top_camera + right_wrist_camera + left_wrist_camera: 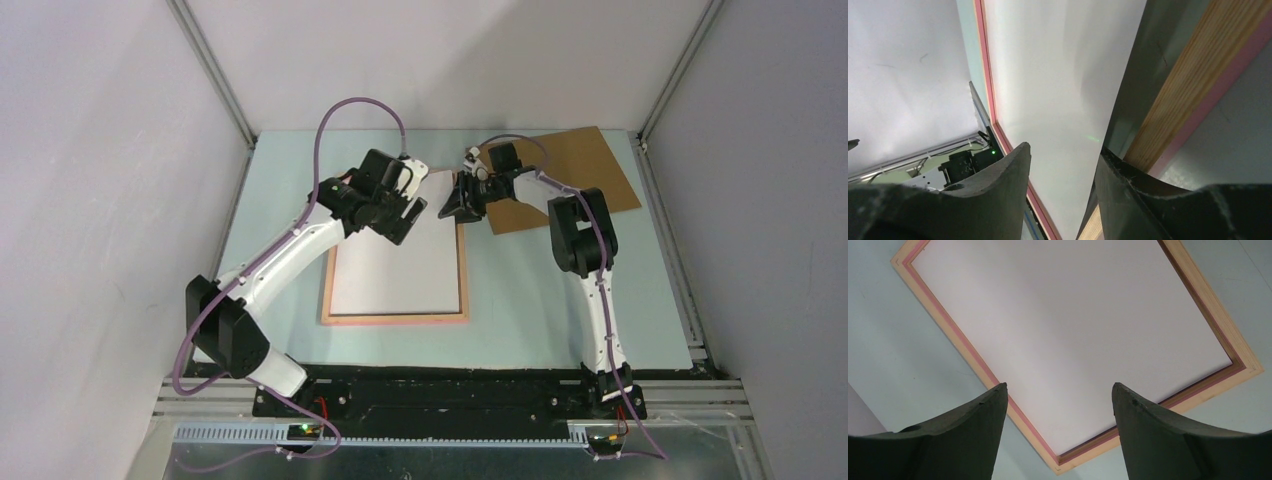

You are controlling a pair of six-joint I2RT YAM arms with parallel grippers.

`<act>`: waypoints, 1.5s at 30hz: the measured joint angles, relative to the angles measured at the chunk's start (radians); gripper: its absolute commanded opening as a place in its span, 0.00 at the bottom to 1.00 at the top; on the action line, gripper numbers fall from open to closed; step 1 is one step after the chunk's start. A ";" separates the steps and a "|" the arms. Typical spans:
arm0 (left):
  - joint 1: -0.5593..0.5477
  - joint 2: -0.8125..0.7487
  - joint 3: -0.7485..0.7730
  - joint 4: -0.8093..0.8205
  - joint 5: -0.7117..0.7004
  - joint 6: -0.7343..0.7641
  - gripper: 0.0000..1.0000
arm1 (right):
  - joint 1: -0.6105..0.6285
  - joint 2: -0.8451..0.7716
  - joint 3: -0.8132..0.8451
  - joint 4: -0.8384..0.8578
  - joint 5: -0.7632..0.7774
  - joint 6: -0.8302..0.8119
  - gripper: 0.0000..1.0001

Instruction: Put the photo into the frame

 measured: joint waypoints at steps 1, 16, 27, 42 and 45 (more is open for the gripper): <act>0.000 -0.002 0.000 0.000 0.000 0.000 0.81 | 0.000 -0.008 -0.003 -0.006 0.008 -0.008 0.55; 0.000 -0.016 -0.014 0.001 -0.007 0.000 0.88 | -0.014 -0.080 -0.010 -0.092 0.119 -0.118 0.64; 0.010 -0.041 -0.031 0.022 -0.066 0.000 0.97 | -0.029 -0.320 -0.142 -0.130 0.325 -0.328 0.84; 0.152 -0.032 -0.080 0.054 -0.077 0.001 1.00 | -0.029 -0.518 -0.367 -0.157 0.577 -0.568 0.87; 0.203 -0.006 -0.103 0.055 -0.067 0.001 1.00 | -0.029 -0.525 -0.386 -0.175 0.570 -0.572 0.87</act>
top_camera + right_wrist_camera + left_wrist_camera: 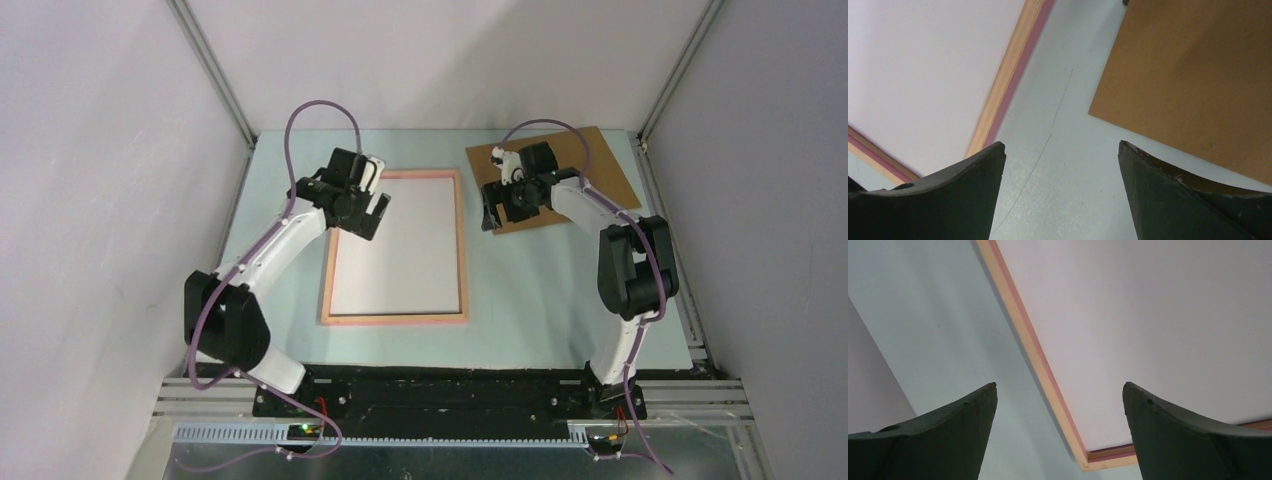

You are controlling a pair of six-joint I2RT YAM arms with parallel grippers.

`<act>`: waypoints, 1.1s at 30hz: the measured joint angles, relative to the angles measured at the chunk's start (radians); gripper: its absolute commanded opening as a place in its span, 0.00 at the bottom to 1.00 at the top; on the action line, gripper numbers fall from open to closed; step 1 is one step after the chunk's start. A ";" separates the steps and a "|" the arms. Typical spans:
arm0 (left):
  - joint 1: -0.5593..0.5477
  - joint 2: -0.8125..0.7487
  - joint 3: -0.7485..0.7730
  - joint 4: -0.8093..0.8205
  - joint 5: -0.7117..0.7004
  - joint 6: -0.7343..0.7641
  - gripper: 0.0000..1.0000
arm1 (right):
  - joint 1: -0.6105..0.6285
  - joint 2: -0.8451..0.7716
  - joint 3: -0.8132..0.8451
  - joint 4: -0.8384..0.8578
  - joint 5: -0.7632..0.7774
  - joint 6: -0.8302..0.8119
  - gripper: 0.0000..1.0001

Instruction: Put the photo into the frame

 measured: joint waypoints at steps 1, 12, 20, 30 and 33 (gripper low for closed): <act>0.018 0.010 -0.009 0.002 0.006 0.000 1.00 | 0.000 0.000 -0.003 -0.008 -0.006 0.000 0.86; 0.174 0.135 -0.034 0.002 0.078 0.000 1.00 | 0.069 0.065 -0.021 -0.034 -0.135 0.032 0.84; 0.212 0.142 -0.034 0.002 0.124 -0.002 1.00 | 0.110 0.152 -0.021 -0.023 -0.246 0.086 0.81; 0.229 0.142 -0.044 0.004 0.147 -0.003 1.00 | 0.151 0.191 -0.021 0.032 -0.375 0.166 0.79; 0.233 0.142 -0.049 0.006 0.148 -0.003 0.99 | 0.166 0.207 -0.021 0.059 -0.424 0.200 0.79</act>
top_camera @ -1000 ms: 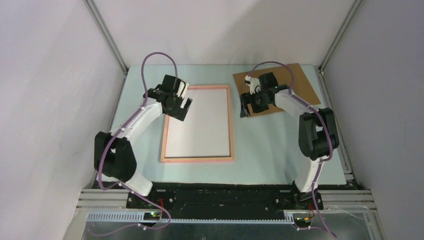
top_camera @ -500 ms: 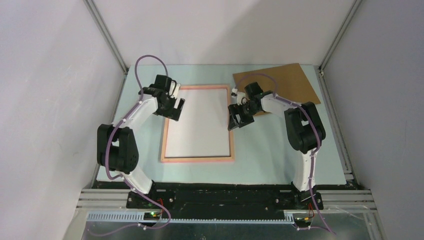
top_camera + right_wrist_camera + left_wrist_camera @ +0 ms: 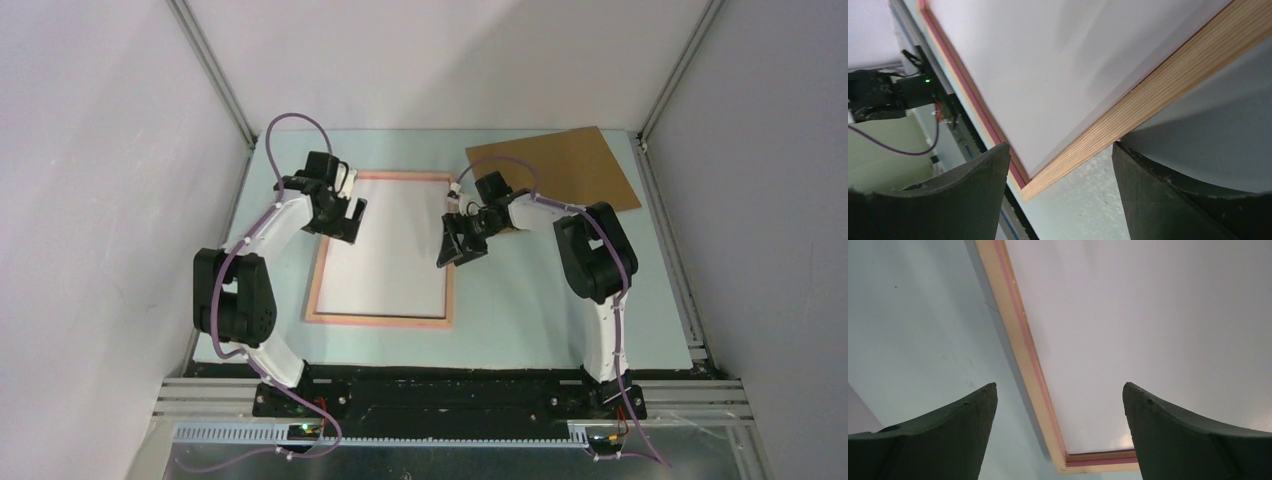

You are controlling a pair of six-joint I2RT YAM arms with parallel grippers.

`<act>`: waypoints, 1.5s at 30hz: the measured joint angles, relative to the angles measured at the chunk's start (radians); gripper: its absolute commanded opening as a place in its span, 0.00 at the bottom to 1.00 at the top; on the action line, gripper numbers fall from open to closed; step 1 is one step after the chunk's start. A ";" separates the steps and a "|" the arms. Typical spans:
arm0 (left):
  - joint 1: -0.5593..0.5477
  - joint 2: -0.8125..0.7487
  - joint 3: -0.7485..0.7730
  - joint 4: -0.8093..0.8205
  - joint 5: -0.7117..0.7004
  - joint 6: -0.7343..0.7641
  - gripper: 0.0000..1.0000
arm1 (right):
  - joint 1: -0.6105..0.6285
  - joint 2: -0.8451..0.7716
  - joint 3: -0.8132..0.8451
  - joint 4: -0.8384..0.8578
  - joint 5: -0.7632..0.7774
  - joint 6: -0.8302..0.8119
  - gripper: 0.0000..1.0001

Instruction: Put the photo into the frame

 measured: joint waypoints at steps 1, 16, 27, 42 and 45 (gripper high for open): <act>0.001 0.000 -0.002 0.000 0.000 0.000 0.99 | 0.004 0.006 0.001 0.010 -0.018 0.012 0.79; 0.007 -0.005 -0.009 0.000 0.053 -0.017 1.00 | -0.003 -0.071 0.015 0.004 0.209 -0.068 0.81; 0.007 -0.041 -0.009 0.000 0.127 -0.017 1.00 | -0.048 -0.144 0.074 0.008 0.661 -0.273 0.80; 0.007 -0.044 -0.009 0.000 0.153 -0.027 0.99 | -0.068 0.027 0.150 0.008 0.865 -0.357 0.56; 0.007 -0.044 -0.009 0.000 0.156 -0.027 0.99 | -0.068 0.034 0.152 0.005 0.869 -0.355 0.44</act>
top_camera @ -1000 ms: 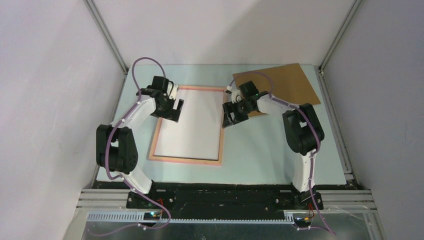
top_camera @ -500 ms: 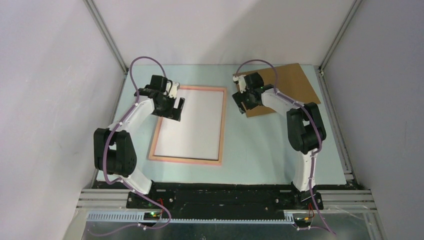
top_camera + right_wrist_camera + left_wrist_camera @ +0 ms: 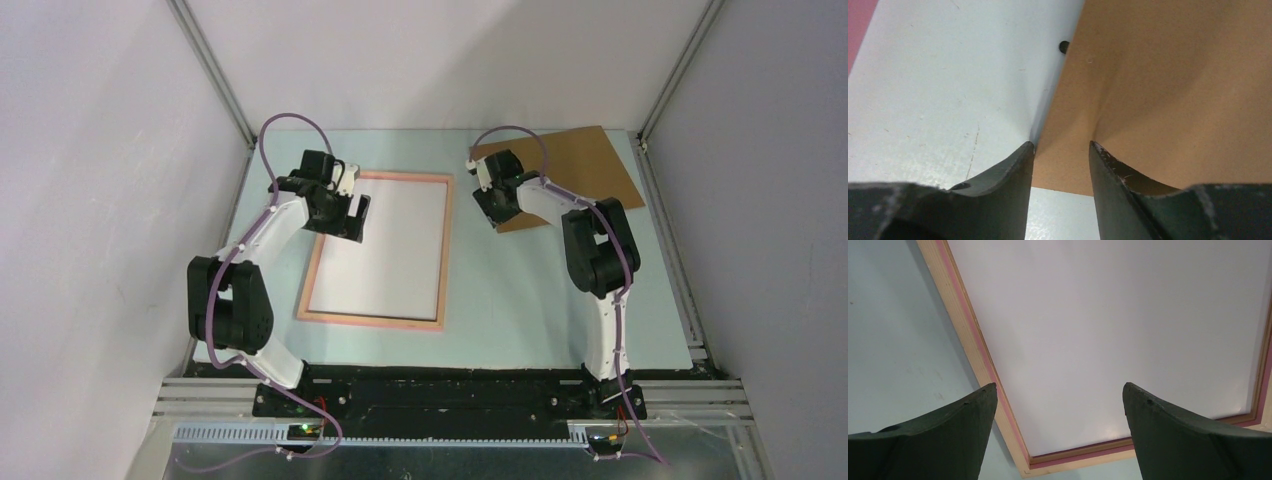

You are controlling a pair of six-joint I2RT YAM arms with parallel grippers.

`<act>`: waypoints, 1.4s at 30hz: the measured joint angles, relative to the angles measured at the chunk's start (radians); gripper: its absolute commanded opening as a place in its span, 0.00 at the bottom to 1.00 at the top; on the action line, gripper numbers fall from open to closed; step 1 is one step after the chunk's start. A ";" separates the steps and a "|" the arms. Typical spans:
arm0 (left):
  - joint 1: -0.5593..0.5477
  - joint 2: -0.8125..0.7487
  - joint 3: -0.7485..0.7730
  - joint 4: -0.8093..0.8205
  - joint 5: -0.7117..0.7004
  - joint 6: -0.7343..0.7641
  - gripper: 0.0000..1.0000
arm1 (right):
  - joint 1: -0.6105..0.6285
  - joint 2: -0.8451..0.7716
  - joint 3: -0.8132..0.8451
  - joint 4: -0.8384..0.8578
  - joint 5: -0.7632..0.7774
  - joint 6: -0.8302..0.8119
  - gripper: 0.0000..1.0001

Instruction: Put the photo into the frame

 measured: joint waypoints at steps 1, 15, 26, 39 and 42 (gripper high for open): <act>0.000 0.000 0.000 0.000 0.000 0.000 0.99 | 0.000 0.000 0.001 -0.002 -0.002 0.000 0.38; 0.000 -0.001 0.000 0.000 0.000 0.000 0.99 | -0.072 -0.018 -0.018 -0.055 -0.142 0.028 0.02; 0.000 -0.006 0.000 0.000 0.004 0.002 0.99 | -0.151 -0.135 -0.175 -0.134 -0.253 0.023 0.00; 0.000 -0.006 0.000 0.000 0.028 0.003 0.99 | -0.163 -0.270 -0.356 -0.307 -0.310 -0.044 0.12; 0.000 -0.008 0.000 0.000 0.032 0.002 0.99 | -0.164 -0.327 -0.380 -0.325 -0.306 -0.054 0.34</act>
